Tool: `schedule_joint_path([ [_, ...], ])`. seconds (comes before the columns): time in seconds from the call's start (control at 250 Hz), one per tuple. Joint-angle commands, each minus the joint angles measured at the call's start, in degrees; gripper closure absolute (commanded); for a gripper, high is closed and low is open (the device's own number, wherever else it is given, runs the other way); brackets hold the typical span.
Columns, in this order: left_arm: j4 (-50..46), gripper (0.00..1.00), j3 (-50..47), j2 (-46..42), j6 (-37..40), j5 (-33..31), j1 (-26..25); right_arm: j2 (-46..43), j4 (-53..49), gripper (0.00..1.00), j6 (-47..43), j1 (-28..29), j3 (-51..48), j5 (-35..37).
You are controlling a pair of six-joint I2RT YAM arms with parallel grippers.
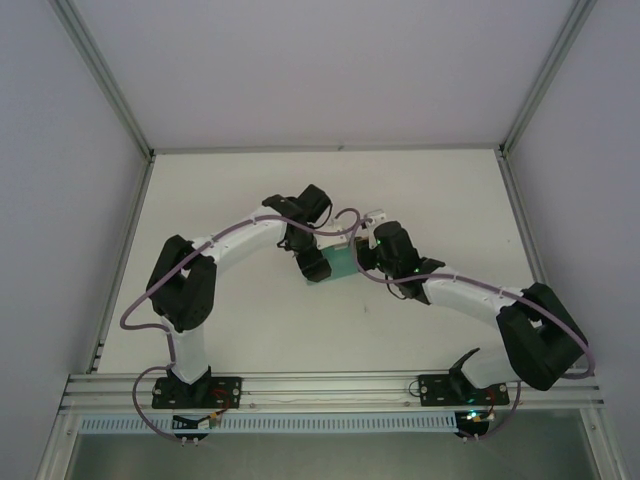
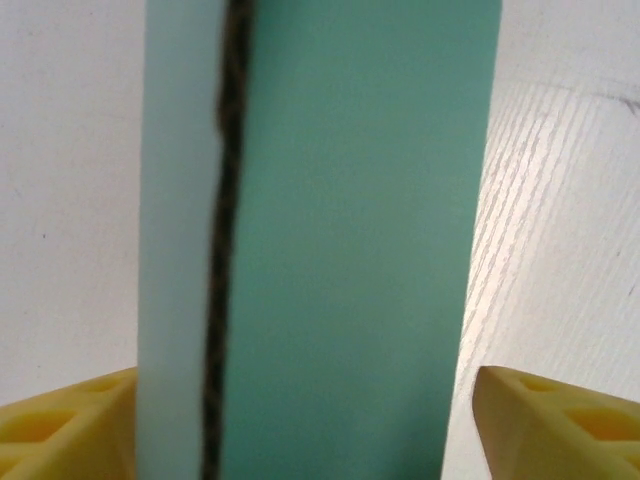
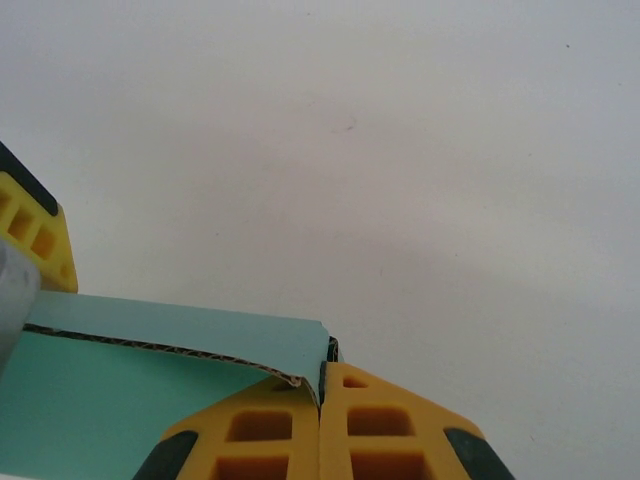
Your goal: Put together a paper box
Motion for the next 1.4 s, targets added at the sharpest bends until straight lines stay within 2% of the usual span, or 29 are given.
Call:
schedule_joint_path([
  [0.0,2.4,0.00,-0.4,-4.3,-3.2,0.0,0.4,0.6,-5.7,0.96,2.4,1.1,-2.2,2.5],
  [0.116,9.7,0.00,-6.4,-11.0,-10.3,-4.9,0.4,0.0,-7.0,0.96,4.9,1.7,-1.9,4.5],
  [0.196,13.2,0.00,-10.4,-16.1,-17.4,-10.6,0.5,-0.1,-8.7,0.96,5.6,2.2,-1.6,5.3],
  [0.275,14.4,0.00,-14.5,-20.4,-23.0,-15.4,0.6,-0.2,-8.7,0.96,5.9,2.8,-1.6,5.5],
  [0.327,13.6,0.01,-16.0,-22.2,-25.7,-16.3,0.8,-0.2,-8.5,0.96,6.5,3.0,-1.6,5.1],
  [0.379,13.0,0.07,-17.2,-23.1,-27.2,-15.8,1.0,-0.3,-8.2,0.95,6.2,3.4,-1.5,4.8],
  [0.611,11.1,0.52,-15.8,-21.3,-27.6,-8.9,1.1,0.0,-8.8,0.94,6.0,4.1,-0.8,4.0],
  [0.691,11.0,0.62,-15.8,-20.8,-27.8,-9.0,1.0,0.0,-8.5,0.94,6.4,4.1,-0.8,3.8],
  [0.802,11.3,0.68,-16.4,-20.5,-27.7,-10.4,1.1,-0.2,-8.1,0.94,6.0,4.1,-0.8,2.2],
  [0.934,11.0,0.68,-15.3,-18.6,-28.6,-13.5,1.2,-0.2,-8.3,0.94,5.6,4.1,-0.7,1.5],
  [1.006,10.9,0.69,-15.0,-18.3,-28.3,-13.1,1.1,0.2,-9.1,0.94,5.8,4.1,-0.2,1.6],
  [1.098,10.5,0.81,-14.5,-18.2,-28.7,-12.0,1.1,0.3,-9.3,0.94,6.1,4.1,-0.2,1.6],
  [1.174,9.8,0.84,-13.9,-18.3,-30.3,-11.2,1.1,0.4,-9.3,0.93,6.3,4.1,-0.1,1.7],
  [1.317,8.1,0.84,-12.6,-18.2,-38.5,-10.8,1.1,1.0,-10.7,0.94,8.1,4.7,0.6,4.6],
  [1.393,8.0,0.91,-12.7,-17.5,-44.9,-9.3,1.0,1.4,-10.7,0.94,9.8,5.6,0.6,7.8],
])
